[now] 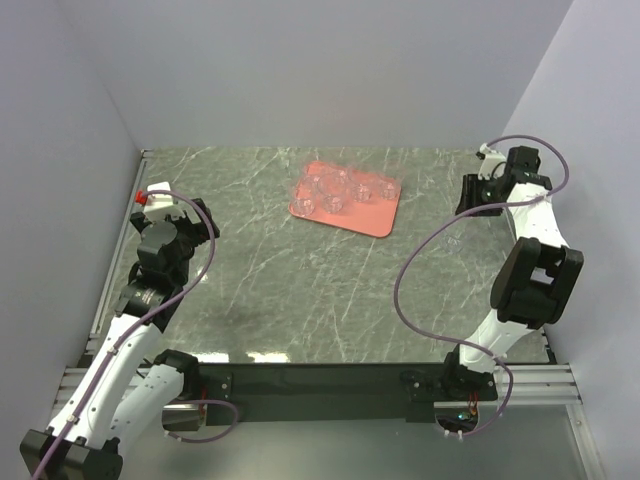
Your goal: Place the glasses into the tray
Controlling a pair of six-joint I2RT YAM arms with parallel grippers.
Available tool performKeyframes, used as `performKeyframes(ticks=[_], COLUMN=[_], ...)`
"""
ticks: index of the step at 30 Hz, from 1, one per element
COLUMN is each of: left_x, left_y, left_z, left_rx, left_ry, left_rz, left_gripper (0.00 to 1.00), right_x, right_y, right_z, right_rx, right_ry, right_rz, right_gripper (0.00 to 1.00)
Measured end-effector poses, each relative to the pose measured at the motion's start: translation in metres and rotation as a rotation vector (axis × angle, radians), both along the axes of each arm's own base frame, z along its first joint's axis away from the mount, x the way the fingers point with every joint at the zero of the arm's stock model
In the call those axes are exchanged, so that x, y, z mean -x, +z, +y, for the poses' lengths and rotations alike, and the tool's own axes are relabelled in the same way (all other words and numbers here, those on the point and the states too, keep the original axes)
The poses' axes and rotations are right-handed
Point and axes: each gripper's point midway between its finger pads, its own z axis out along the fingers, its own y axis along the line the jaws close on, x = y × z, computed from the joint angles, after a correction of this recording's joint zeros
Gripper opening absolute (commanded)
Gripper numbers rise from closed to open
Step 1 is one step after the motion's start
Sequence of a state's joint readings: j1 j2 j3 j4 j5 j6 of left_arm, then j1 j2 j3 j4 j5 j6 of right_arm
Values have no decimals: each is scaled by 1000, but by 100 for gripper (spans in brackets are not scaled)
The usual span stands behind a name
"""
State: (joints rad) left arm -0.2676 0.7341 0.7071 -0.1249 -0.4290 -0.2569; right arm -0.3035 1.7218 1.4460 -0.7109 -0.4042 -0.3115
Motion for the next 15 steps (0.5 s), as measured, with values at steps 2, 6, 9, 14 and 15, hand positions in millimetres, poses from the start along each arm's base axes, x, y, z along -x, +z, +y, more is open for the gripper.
performKeyframes(ticks=[2, 6, 9, 14, 15], left_x=[0, 1, 1, 1, 1], left_y=[0, 1, 2, 2, 2], left_z=[-1, -1, -2, -2, -2], left_rx=[1, 3, 4, 4, 4], left_ry=[-4, -9, -12, -14, -14], left_rz=[-1, -5, -6, -6, -6], left_gripper=[98, 98, 98, 98, 98], right_x=[6, 13, 16, 21, 21], right_y=[-7, -16, -19, -26, -27], right_z=[-8, -21, -27, -29, -29], right_rx=[0, 11, 15, 16, 15], right_ry=[-19, -48, -60, -66, -66], right_rz=[18, 38, 44, 57, 59], right_gripper=[56, 55, 54, 53, 52])
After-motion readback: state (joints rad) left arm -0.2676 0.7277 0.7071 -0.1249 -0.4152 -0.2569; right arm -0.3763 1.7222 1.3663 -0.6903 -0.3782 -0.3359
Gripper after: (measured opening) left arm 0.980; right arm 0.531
